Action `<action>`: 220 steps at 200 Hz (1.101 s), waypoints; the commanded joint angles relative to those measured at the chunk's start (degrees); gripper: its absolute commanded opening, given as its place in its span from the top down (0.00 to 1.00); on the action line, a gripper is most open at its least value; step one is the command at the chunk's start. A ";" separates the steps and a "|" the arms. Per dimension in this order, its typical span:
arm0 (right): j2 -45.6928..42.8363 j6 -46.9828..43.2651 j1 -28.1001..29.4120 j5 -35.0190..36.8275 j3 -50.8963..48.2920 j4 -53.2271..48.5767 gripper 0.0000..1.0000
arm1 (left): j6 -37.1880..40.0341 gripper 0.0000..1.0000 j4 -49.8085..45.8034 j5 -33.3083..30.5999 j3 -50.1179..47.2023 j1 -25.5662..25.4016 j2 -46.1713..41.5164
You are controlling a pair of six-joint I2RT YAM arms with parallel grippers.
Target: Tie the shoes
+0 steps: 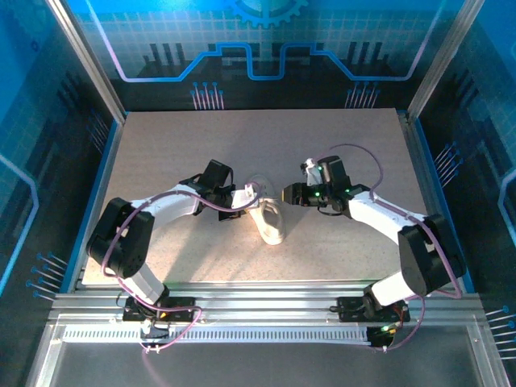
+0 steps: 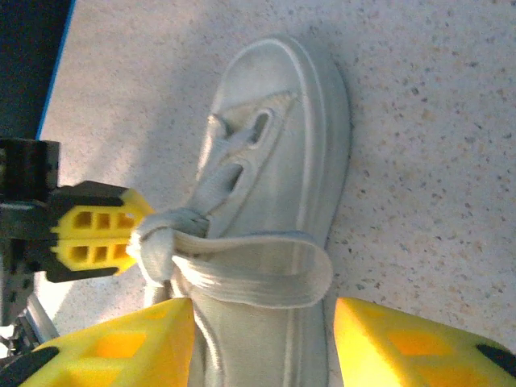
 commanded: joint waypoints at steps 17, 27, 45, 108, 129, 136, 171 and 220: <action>1.00 -2.21 1.70 -4.81 4.08 -0.11 0.47 | -0.84 1.00 -0.29 0.81 -0.72 0.06 -2.13; 2.33 -2.01 2.32 -6.48 4.86 0.59 0.47 | -0.80 1.00 -0.20 0.81 -0.76 0.06 -2.04; 4.27 -1.86 3.55 -7.49 5.93 1.28 0.46 | -0.80 1.00 -0.24 0.94 -0.52 0.11 -1.86; 9.35 -0.72 4.67 -8.10 9.55 -2.45 0.46 | -0.80 1.00 -0.65 0.72 -0.45 0.06 -1.69; 10.04 -0.28 5.38 -8.50 9.79 -2.94 0.47 | -0.87 1.00 -0.80 0.64 -0.48 0.06 -1.60; 10.25 -0.18 5.63 -8.50 9.78 -3.05 0.47 | -0.89 1.00 -0.85 0.59 -0.49 0.06 -1.60; 10.48 -0.43 6.41 -7.99 10.58 -4.14 0.51 | -0.89 1.00 -0.95 0.37 -0.50 0.06 -1.56; 9.20 -2.55 6.62 -3.77 11.45 -7.48 0.88 | -1.11 1.00 -1.10 0.47 -0.50 0.06 -1.59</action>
